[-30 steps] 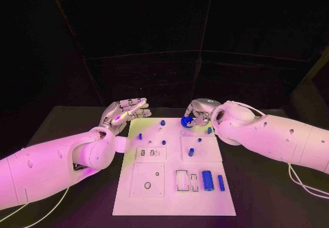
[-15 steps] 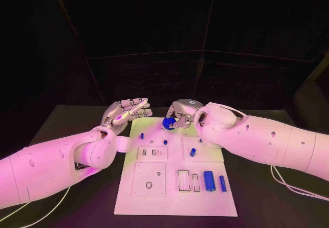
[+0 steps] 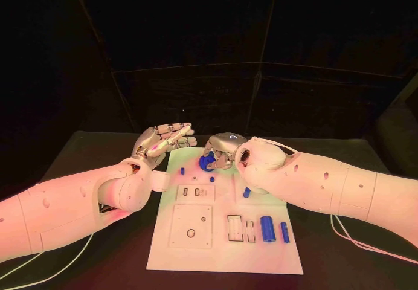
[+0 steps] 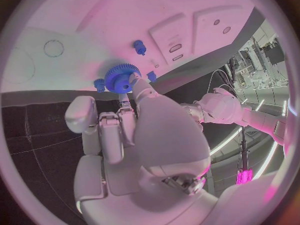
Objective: Assemble the parts on the task board
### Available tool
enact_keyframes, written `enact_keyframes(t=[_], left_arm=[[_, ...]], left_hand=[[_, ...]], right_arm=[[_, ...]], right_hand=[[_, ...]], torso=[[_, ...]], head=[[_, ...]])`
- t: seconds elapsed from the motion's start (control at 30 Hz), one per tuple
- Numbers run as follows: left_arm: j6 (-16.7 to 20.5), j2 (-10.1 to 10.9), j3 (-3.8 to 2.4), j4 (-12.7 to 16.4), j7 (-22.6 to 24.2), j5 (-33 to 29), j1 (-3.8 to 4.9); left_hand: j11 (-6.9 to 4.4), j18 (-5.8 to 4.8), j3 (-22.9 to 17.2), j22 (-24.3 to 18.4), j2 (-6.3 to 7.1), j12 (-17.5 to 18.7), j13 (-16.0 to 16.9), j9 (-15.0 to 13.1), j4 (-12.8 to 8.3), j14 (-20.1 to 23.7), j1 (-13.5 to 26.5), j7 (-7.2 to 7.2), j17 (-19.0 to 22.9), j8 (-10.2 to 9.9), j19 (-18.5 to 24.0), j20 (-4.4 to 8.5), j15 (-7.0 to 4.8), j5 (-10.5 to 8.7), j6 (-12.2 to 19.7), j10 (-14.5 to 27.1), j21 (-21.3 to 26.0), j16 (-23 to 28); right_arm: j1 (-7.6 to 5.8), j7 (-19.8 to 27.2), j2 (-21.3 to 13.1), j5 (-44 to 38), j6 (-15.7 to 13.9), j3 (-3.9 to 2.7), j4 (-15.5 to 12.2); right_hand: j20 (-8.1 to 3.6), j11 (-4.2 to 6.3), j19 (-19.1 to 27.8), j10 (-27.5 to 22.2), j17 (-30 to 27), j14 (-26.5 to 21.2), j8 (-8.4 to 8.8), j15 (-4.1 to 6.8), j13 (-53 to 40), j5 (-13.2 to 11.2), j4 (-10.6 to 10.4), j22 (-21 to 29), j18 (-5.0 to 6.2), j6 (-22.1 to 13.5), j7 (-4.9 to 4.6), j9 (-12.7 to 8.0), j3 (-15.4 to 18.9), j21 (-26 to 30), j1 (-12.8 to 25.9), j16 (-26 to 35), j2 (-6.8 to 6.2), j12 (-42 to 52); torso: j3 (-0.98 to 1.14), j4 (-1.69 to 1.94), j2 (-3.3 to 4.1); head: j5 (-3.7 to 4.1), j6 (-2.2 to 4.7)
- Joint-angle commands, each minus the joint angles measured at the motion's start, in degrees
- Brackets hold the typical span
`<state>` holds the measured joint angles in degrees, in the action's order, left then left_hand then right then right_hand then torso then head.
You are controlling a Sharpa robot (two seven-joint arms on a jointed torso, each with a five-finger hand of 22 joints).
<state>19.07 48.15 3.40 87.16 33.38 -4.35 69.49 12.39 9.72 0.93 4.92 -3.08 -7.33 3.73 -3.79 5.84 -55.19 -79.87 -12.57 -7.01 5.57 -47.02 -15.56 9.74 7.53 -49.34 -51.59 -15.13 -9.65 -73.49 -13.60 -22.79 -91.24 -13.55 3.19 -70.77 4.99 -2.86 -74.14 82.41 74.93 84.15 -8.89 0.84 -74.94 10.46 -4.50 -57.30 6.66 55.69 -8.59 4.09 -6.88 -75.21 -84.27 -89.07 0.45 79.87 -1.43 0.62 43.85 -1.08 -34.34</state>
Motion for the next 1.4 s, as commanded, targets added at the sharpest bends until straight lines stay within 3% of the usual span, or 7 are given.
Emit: enact_keyframes(t=[0.03, 0.73, 1.0, 1.1, 1.2, 1.27, 1.4], left_arm=[[-0.44, -0.09, -0.06, 0.02, 0.67, 0.1, 0.1], [-0.49, -0.25, -0.06, -0.08, 0.61, 0.1, 0.1], [-0.47, -0.18, -0.06, -0.02, 0.52, 0.1, 0.1], [-0.49, -0.17, -0.06, 0.0, 0.47, 0.1, 0.1], [-0.52, -0.18, -0.06, -0.01, 0.38, 0.1, 0.1], [-0.57, -0.18, -0.06, -0.03, 0.26, 0.1, 0.1], [-0.63, -0.15, -0.06, -0.02, 0.12, 0.1, 0.11]], left_hand=[[-0.01, 0.66, 0.05, -0.06, -0.44, 0.08, -0.05, 0.04, -0.24, 0.01, 0.05, -2.84, -0.01, -0.28, -0.3, -0.26, 0.0, -0.04, 0.31, 0.12, 0.32, 0.3], [-0.02, 0.67, 0.05, -0.08, -0.46, 0.06, -0.05, 0.04, -0.28, -0.02, 0.08, -2.83, -0.02, -0.28, -0.33, -0.26, 0.0, -0.04, 0.31, 0.12, 0.35, 0.32], [-0.02, 0.68, 0.06, -0.11, -0.48, 0.05, -0.04, 0.04, -0.29, -0.04, 0.12, -2.82, -0.03, -0.28, -0.35, -0.26, 0.0, -0.05, 0.31, 0.12, 0.37, 0.33], [-0.02, 0.68, 0.06, -0.11, -0.48, 0.05, -0.04, 0.04, -0.29, -0.04, 0.13, -2.82, -0.03, -0.28, -0.36, -0.26, 0.0, -0.05, 0.31, 0.13, 0.37, 0.33], [-0.02, 0.68, 0.06, -0.11, -0.48, 0.05, -0.04, 0.04, -0.29, -0.04, 0.13, -2.82, -0.03, -0.28, -0.36, -0.26, 0.0, -0.05, 0.31, 0.13, 0.37, 0.33], [-0.02, 0.68, 0.06, -0.11, -0.48, 0.05, -0.05, 0.04, -0.29, -0.04, 0.14, -2.82, -0.03, -0.29, -0.37, -0.26, 0.0, -0.05, 0.31, 0.13, 0.38, 0.34], [-0.02, 0.68, 0.06, -0.11, -0.48, 0.05, -0.05, 0.04, -0.29, -0.04, 0.14, -2.82, -0.03, -0.29, -0.37, -0.26, 0.0, -0.05, 0.31, 0.13, 0.38, 0.34]], right_arm=[[0.07, 0.64, 0.68, -0.49, 0.55, -0.01, 0.87], [0.38, 0.04, 2.85, -2.65, -0.53, 0.04, 4.37], [0.38, -0.24, 2.68, -3.0, -0.07, 0.04, 4.43], [0.38, -0.25, 2.71, -2.83, 0.38, 0.04, 4.39], [0.38, -0.47, 2.69, -2.27, 1.04, 0.04, 4.4], [0.38, -0.69, 2.61, -1.86, 1.65, 0.04, 4.41], [0.37, -1.13, 2.29, -1.41, 2.74, 0.04, 4.36]], right_hand=[[0.01, 0.02, -0.37, 0.5, 12.09, 5.19, -0.59, 0.36, -4.7, 0.28, 0.09, -0.06, -0.73, 2.46, 0.81, 0.44, -0.39, -0.35, 0.41, 0.05, 0.31, 0.28], [0.33, -0.72, -0.34, -0.39, 12.26, 5.24, 1.47, -0.16, -3.7, -0.39, 0.65, -0.24, -0.79, 0.23, -0.12, -0.17, -2.03, -0.49, 1.92, 0.0, -0.9, -0.94], [1.02, -1.5, -0.24, -1.2, 12.43, 5.27, 3.61, -0.88, -2.74, -3.83, 0.11, -0.35, -0.8, -2.57, -0.9, -0.35, -1.76, -0.53, 4.62, -0.05, -2.74, -2.06], [1.45, -2.02, -0.17, -1.44, 12.42, 5.27, 5.01, -1.33, -2.43, -5.91, -1.78, -0.33, -0.79, -4.65, -1.38, -0.33, -0.42, -0.52, 7.6, -0.05, -3.47, -2.41], [1.81, -2.33, -0.22, -1.57, 12.28, 5.23, 5.14, -1.65, -2.34, -4.09, -6.88, -0.51, -0.79, -5.1, -1.61, -0.15, 2.11, -0.62, 13.53, 0.0, -2.87, -2.51], [1.84, -2.3, -0.34, -1.62, 12.44, 5.26, 4.88, -1.64, -2.38, -0.11, -10.44, -0.72, -0.8, -4.56, -1.51, 0.03, 4.42, -0.75, 17.45, -0.06, -2.51, -2.48], [1.8, -2.21, -0.55, -1.56, 12.68, 5.31, 4.78, -1.57, -2.58, 1.0, -12.05, -1.13, -0.87, -4.09, -1.4, 0.12, 6.77, -0.99, 18.79, -0.14, -1.99, -2.32]], torso=[[0.02, -0.03, -0.01], [0.04, -0.03, -0.06], [0.05, -0.05, -0.06], [0.04, -0.05, -0.05], [0.07, -0.03, -0.05], [0.08, -0.05, -0.07], [0.09, -0.09, -0.04]], head=[[0.05, -0.13], [0.06, -0.13], [-0.03, -0.1], [-0.04, -0.03], [-0.03, -0.02], [0.0, -0.04], [0.0, -0.1]])
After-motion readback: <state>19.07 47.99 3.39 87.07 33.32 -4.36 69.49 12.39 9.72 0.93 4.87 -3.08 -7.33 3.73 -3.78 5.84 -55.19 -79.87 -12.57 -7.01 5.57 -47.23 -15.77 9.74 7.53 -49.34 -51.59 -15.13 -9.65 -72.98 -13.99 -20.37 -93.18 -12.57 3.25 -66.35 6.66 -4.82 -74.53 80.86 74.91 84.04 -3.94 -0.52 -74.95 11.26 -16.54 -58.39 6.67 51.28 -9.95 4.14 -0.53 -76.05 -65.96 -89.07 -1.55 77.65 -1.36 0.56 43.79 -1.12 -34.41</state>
